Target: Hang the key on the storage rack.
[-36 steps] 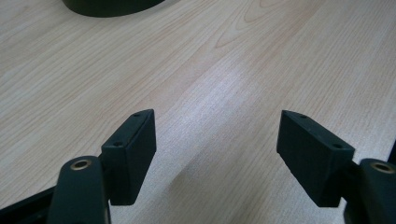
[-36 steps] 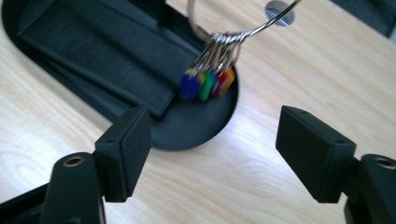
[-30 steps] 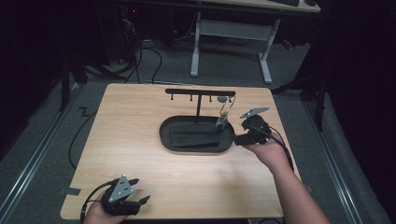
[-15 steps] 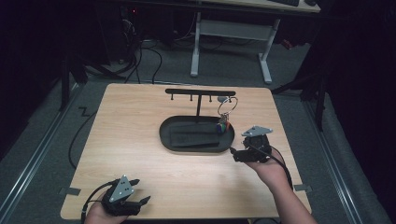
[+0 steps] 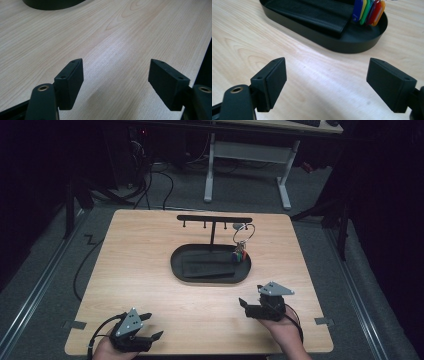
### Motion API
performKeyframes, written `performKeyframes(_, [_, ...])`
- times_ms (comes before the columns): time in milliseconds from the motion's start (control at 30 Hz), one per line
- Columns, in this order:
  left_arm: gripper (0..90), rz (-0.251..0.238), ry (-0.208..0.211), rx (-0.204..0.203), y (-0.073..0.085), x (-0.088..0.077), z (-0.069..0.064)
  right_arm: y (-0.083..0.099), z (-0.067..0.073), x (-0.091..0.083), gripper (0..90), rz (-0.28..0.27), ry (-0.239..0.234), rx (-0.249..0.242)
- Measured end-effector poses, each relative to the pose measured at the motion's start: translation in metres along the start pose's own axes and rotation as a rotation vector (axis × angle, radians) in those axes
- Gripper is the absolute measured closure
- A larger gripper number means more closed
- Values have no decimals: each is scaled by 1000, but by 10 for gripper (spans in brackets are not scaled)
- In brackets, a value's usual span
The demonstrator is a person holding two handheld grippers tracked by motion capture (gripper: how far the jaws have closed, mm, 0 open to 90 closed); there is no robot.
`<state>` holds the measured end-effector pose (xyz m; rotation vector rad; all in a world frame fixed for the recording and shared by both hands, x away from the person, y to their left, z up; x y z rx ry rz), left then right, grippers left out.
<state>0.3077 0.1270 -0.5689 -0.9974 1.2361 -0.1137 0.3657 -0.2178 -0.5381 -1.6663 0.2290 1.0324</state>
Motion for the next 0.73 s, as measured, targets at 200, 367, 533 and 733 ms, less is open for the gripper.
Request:
performKeyframes(200, [289,-8,3,10,-3,-1,-4,36,6,-3,184,-31,-22,37])
performKeyframes(367, [290,-7,3,13,-3,-1,-5,39,6,-7,188,-51,-14,51])
performKeyframes(533, [289,-2,-1,22,-3,-1,-5,39,8,-4,187,-42,-22,52])
performKeyframes(733, [290,-4,-13,19,-1,-4,-2,38,6,-3,186,-41,-21,61])
Point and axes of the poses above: each handheld gripper's, and its own axes: x roughly forward along the jaws, y roughly out of its underside, z roughly to its left, the point moved 8 cm from there along x, roughly forward along the jaws, and after that the axes turned 9 degrees about z, right-handed, at the moved point
